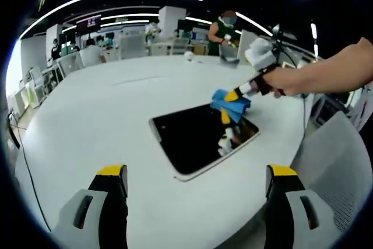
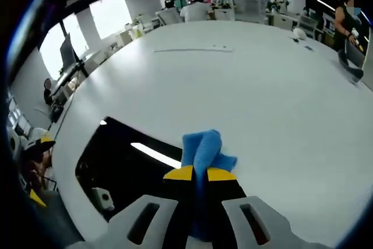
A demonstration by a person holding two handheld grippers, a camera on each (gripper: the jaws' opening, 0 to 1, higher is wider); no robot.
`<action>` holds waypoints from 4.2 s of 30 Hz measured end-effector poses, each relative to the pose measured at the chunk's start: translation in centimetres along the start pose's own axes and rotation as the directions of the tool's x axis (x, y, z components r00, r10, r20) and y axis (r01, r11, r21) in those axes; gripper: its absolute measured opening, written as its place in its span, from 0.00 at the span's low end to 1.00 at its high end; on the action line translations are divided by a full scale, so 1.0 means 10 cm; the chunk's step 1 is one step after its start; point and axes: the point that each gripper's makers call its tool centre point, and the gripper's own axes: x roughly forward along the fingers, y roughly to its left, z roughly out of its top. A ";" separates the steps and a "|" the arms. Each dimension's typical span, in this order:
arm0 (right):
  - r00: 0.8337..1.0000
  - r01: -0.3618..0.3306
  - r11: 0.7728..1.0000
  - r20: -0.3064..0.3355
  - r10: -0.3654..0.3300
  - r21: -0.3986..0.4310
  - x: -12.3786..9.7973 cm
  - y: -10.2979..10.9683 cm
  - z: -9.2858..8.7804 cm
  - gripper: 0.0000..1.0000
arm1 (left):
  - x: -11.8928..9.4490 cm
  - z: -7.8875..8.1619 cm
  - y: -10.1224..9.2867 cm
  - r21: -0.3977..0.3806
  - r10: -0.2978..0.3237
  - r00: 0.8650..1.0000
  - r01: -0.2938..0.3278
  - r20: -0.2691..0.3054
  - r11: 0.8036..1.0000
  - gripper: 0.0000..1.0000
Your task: Wipe the mirror surface with the cleaning cloth until all visible marks leave the cleaned area.
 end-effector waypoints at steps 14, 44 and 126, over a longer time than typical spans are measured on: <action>1.000 0.008 0.999 0.018 -0.007 -0.047 0.03 0.12 0.03 0.01 | 0.00 0.00 0.06 -0.008 0.033 0.999 -0.033 0.005 0.999 0.99; 1.000 0.007 0.998 -0.019 -0.008 -0.055 0.22 0.51 0.15 0.01 | -0.02 0.07 0.06 0.052 0.051 0.998 -0.052 0.021 0.997 0.99; 0.987 -0.159 0.976 -0.040 0.155 -0.146 0.73 1.89 0.53 0.01 | 0.01 -0.02 -0.03 0.085 0.015 0.999 -0.011 -0.047 0.996 0.99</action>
